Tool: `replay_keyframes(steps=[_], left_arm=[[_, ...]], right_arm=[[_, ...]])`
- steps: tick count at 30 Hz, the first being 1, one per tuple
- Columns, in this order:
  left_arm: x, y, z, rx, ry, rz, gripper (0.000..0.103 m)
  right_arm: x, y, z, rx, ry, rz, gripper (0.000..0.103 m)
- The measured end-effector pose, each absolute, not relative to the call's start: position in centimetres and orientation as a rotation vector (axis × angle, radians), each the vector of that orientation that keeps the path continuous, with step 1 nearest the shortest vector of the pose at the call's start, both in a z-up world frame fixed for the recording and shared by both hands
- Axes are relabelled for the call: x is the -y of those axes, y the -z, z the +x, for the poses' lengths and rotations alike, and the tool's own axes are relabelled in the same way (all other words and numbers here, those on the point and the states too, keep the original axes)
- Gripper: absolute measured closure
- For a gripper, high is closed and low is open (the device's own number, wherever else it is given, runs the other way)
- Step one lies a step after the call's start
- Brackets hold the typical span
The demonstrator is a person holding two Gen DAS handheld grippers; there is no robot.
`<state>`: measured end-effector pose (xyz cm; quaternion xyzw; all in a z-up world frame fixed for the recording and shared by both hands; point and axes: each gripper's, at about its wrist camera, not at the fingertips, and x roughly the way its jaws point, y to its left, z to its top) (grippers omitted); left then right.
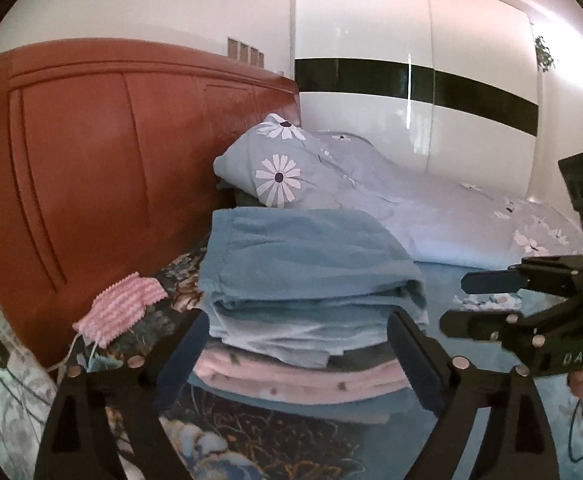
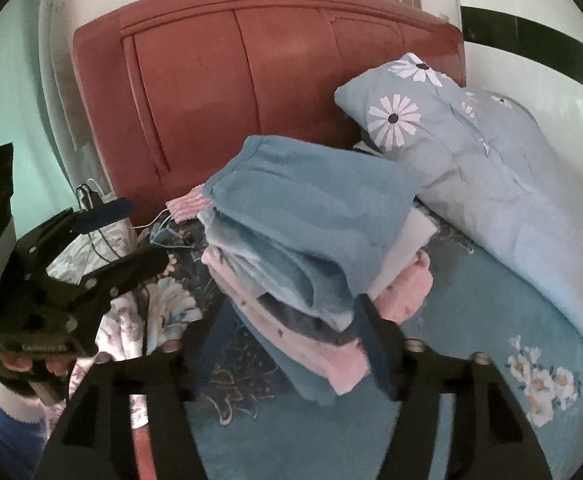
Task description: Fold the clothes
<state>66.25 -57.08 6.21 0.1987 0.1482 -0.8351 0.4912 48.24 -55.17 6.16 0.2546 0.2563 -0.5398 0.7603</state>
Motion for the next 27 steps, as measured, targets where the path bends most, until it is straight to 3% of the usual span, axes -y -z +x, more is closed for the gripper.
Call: replay_keyframes(steps=[3,9,21,27], left_arm=[[55.5,-5.4,66.1,-0.362,2.007,0.469,0.002],[53.9,-3.2,66.0,-0.419,1.951,0.474,0.0],[53.1,-2.0,65.0,-0.488,1.891,0.413,0.0],[52.6,-1.8,64.2,-0.44,1.839,0.423,0.0]], right_arm=[[54.1,-5.0,48.5,-0.582,1.164,0.549,0.014],[52.4,-3.4,47.5,-0.576,1.201,0.566,0.0],[49.3,-4.8,47.5,-0.536,1.233,0.438,0.0],[49.1,-4.9,47.7,-0.554,1.235,0.428,0.0]])
